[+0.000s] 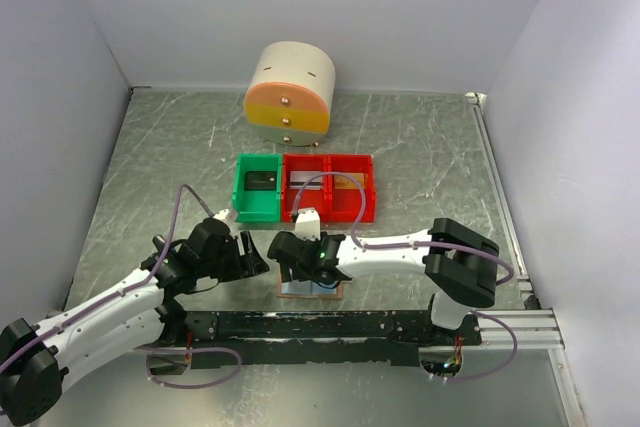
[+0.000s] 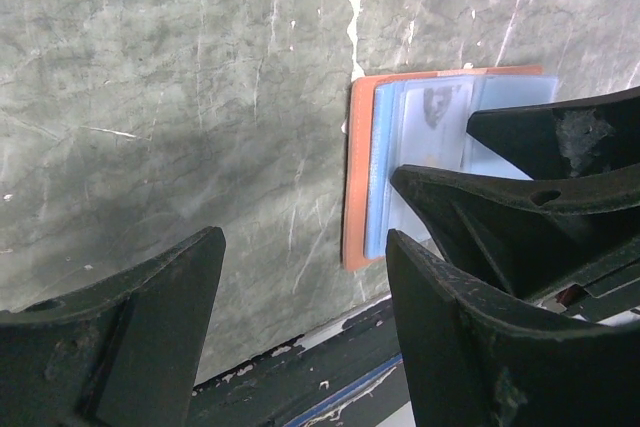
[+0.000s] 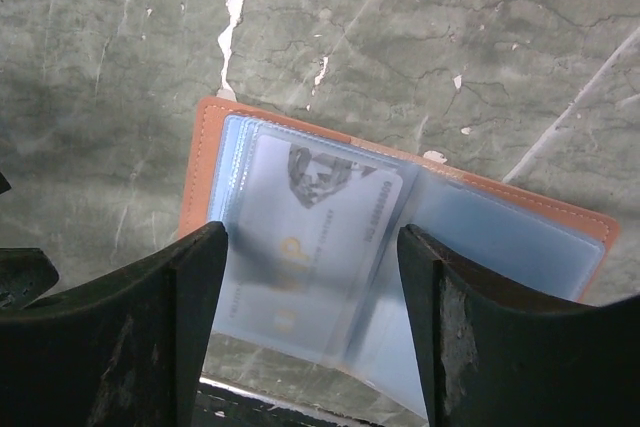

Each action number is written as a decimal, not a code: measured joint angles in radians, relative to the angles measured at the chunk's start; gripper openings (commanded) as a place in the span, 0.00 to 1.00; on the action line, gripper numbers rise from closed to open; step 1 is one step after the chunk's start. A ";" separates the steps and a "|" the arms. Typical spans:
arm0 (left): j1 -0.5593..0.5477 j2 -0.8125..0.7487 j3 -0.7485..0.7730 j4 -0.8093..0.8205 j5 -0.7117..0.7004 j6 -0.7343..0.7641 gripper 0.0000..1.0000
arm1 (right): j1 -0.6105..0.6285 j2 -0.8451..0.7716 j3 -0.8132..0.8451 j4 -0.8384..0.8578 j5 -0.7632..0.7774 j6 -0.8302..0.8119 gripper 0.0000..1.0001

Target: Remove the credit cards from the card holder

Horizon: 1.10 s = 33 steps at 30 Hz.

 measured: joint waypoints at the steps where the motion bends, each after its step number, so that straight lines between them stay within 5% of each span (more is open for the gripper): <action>1: 0.000 0.000 0.000 -0.001 -0.002 0.000 0.77 | 0.000 0.002 0.003 -0.003 0.000 0.000 0.72; 14: 0.000 0.003 0.003 -0.011 -0.007 0.000 0.77 | 0.000 0.042 0.042 -0.027 -0.002 -0.008 0.66; 33: 0.000 0.005 0.006 0.020 0.037 0.020 0.77 | -0.045 -0.059 -0.098 0.165 -0.129 -0.042 0.69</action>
